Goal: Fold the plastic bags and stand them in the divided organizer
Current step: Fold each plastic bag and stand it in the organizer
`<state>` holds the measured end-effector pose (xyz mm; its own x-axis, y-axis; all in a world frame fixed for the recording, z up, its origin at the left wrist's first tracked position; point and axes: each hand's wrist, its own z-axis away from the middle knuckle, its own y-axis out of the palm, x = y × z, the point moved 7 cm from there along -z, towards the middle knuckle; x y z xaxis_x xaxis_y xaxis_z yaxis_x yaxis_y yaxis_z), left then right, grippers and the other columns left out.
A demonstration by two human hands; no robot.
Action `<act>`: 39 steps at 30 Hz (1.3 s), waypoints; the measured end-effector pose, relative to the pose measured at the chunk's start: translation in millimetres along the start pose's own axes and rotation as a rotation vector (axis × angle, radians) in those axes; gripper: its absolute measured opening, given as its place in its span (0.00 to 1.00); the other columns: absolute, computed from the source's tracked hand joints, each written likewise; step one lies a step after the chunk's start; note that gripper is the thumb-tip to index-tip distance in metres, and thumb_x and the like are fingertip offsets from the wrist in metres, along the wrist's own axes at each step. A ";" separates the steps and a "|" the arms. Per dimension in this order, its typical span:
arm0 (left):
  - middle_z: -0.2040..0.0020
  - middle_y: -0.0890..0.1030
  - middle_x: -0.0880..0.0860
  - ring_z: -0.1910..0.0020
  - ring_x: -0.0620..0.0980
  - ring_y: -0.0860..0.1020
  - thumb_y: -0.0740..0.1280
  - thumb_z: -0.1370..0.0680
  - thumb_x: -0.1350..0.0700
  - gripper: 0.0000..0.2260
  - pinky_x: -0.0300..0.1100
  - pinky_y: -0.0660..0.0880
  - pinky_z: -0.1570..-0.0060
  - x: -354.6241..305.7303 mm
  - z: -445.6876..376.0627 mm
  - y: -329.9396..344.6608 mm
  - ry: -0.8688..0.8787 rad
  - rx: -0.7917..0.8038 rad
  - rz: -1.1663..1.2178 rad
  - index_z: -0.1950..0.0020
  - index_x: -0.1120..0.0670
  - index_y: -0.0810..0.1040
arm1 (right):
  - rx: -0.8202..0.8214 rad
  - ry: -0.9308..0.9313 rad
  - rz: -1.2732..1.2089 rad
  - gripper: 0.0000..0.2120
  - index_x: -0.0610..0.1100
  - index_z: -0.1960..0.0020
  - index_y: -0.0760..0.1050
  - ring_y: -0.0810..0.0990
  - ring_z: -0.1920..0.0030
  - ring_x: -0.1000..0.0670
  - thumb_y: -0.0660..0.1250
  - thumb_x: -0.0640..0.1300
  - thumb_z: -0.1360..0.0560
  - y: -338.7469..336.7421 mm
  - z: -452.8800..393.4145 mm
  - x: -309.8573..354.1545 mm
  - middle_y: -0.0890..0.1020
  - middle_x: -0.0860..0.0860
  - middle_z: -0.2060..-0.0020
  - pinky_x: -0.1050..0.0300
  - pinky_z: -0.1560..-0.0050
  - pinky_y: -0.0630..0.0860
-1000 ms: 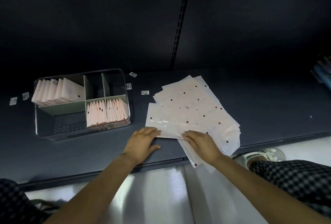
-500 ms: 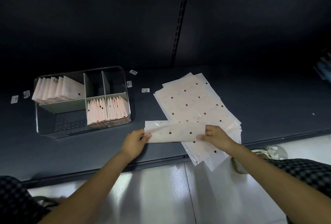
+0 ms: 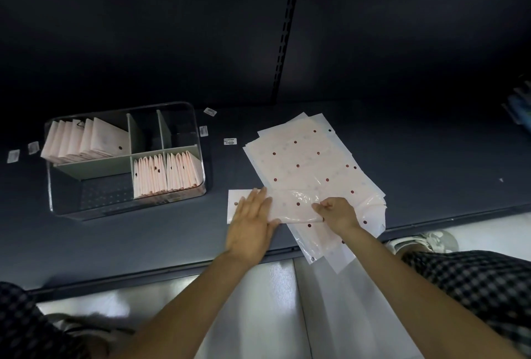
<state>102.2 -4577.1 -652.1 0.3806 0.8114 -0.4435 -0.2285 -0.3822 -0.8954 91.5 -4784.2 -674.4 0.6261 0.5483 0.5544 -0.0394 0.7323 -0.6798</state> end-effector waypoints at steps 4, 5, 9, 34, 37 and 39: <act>0.24 0.34 0.52 0.25 0.50 0.34 0.43 0.21 0.36 0.34 0.47 0.30 0.29 13.0 -6.2 29.9 -0.036 0.174 -0.227 0.24 0.55 0.34 | 0.021 0.016 0.005 0.19 0.29 0.58 0.75 0.73 0.59 0.46 0.65 0.47 0.23 0.1 -2.2 -0.4 0.76 0.37 0.64 0.58 0.60 0.65; 0.25 0.32 0.52 0.26 0.50 0.32 0.41 0.22 0.35 0.35 0.48 0.29 0.30 18.0 -5.3 32.9 -0.042 0.195 -0.261 0.25 0.55 0.33 | 0.029 0.020 0.008 0.18 0.30 0.56 0.76 0.74 0.59 0.46 0.65 0.47 0.23 0.6 -1.5 -0.1 0.77 0.41 0.64 0.58 0.59 0.66; 0.28 0.28 0.52 0.30 0.50 0.27 0.36 0.25 0.33 0.36 0.49 0.27 0.32 26.8 -2.0 39.6 -0.030 0.210 -0.313 0.28 0.54 0.28 | -0.314 -0.102 0.176 0.12 0.38 0.47 0.75 0.77 0.50 0.42 0.63 0.46 0.22 -13.4 20.7 19.0 0.81 0.43 0.53 0.52 0.52 0.73; 0.26 0.30 0.56 0.26 0.55 0.31 0.43 0.24 0.32 0.36 0.51 0.32 0.28 42.4 0.8 19.5 0.140 0.271 -0.376 0.26 0.50 0.31 | 0.117 -0.344 0.363 0.19 0.47 0.42 0.73 0.70 0.41 0.49 0.73 0.49 0.30 7.2 -16.1 52.2 0.74 0.54 0.52 0.56 0.41 0.68; 0.26 0.31 0.54 0.26 0.55 0.32 0.47 0.23 0.33 0.36 0.51 0.31 0.28 40.3 1.4 8.2 0.160 0.258 -0.370 0.24 0.50 0.36 | 0.231 -0.301 0.549 0.16 0.48 0.45 0.75 0.68 0.41 0.48 0.72 0.51 0.30 10.0 -19.8 59.7 0.71 0.57 0.58 0.56 0.43 0.69; 0.25 0.34 0.51 0.27 0.52 0.31 0.49 0.21 0.35 0.34 0.49 0.29 0.29 35.4 5.6 1.8 0.178 0.222 -0.336 0.23 0.50 0.39 | 0.254 -0.300 0.642 0.13 0.47 0.47 0.76 0.66 0.41 0.46 0.71 0.51 0.29 12.4 -17.4 63.6 0.71 0.51 0.51 0.55 0.44 0.70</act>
<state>110.2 -4546.6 -669.2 0.6108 0.7780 -0.1469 -0.2455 0.0097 -0.9693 144.4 -4747.3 -655.9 0.1822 0.9588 0.2180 -0.5260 0.2823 -0.8023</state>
